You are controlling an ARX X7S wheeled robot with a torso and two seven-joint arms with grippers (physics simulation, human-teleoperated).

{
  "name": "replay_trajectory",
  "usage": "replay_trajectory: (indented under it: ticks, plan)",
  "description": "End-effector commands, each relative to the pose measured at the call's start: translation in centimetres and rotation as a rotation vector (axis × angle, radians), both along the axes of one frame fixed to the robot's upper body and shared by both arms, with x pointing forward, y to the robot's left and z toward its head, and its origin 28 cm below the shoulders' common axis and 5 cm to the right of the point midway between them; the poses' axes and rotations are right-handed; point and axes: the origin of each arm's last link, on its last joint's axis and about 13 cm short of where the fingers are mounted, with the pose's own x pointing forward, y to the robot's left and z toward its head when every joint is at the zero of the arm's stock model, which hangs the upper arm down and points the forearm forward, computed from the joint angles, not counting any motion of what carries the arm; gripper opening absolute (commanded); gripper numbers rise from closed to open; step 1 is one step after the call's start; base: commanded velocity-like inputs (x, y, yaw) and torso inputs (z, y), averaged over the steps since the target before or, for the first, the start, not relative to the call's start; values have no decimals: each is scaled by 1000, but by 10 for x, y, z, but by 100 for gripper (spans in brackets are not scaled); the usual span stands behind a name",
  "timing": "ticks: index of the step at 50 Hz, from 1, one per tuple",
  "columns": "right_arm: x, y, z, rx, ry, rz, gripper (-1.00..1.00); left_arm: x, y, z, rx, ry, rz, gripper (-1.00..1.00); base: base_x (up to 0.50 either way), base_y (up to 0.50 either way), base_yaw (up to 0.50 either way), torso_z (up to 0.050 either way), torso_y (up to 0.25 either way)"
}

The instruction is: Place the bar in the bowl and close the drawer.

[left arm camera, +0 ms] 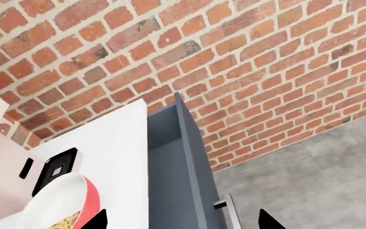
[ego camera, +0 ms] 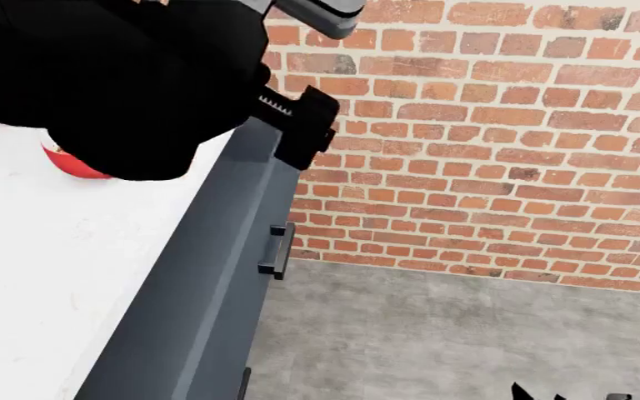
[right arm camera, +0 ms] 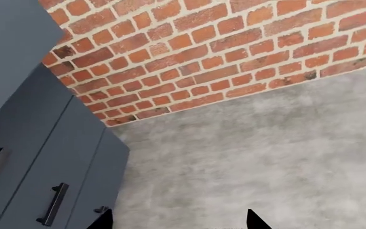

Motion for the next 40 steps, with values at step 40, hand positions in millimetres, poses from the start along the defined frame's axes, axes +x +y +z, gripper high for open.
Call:
replay_trajectory:
  ticks: [40]
  plan:
    - [-22, -18, -24, 38, 17, -100, 100, -12, -104, -142, 440, -28, -179, 100, 0, 0, 0, 0, 0]
